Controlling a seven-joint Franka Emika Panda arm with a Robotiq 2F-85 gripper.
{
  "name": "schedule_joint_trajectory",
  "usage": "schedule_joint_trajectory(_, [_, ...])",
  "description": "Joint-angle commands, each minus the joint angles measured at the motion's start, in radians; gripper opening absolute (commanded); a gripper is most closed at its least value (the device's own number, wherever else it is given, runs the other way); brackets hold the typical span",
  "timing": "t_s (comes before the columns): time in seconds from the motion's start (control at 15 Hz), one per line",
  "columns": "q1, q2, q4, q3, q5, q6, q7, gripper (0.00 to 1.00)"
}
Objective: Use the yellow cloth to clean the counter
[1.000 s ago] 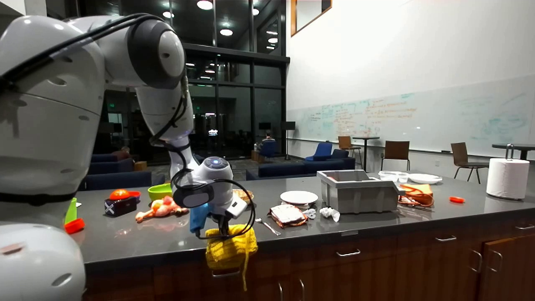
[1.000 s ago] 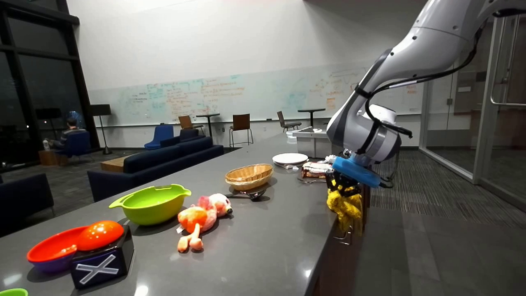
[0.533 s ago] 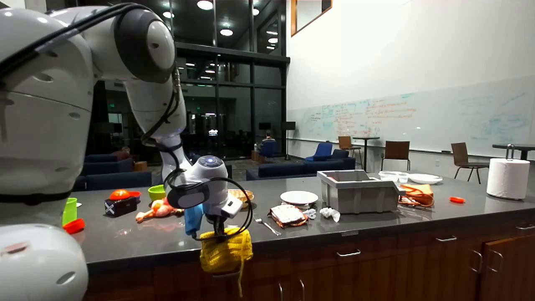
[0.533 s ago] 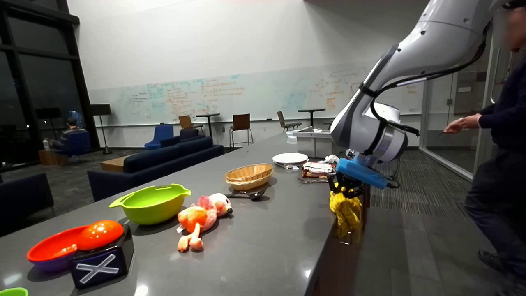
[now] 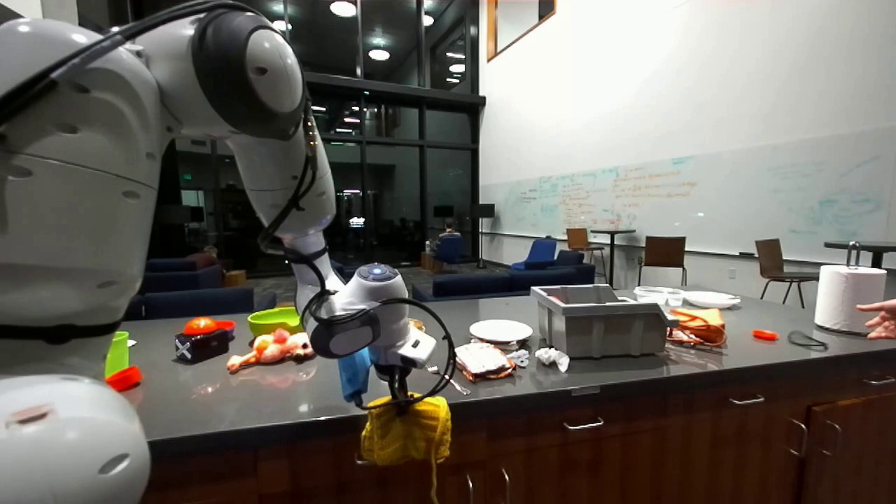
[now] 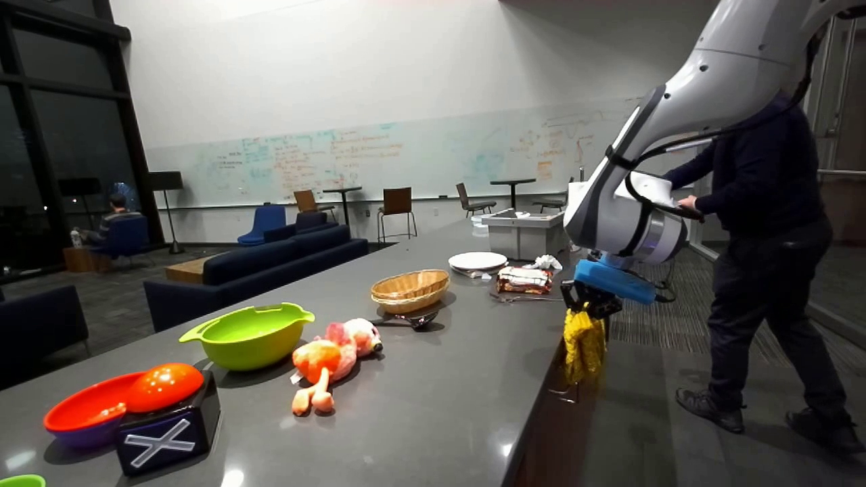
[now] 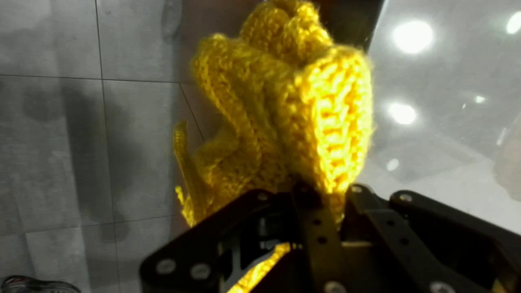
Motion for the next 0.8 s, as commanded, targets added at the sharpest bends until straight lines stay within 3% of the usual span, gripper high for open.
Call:
schedule_joint_trajectory(0.0, [-0.004, 0.014, 0.030, -0.022, 0.006, -0.010, 0.024, 0.03])
schedule_joint_trajectory(0.27, [-0.055, -0.011, 0.061, 0.070, 0.115, -0.024, -0.040, 0.03])
schedule_joint_trajectory(0.73, [-0.041, -0.092, 0.083, 0.179, 0.197, 0.013, -0.107, 0.03])
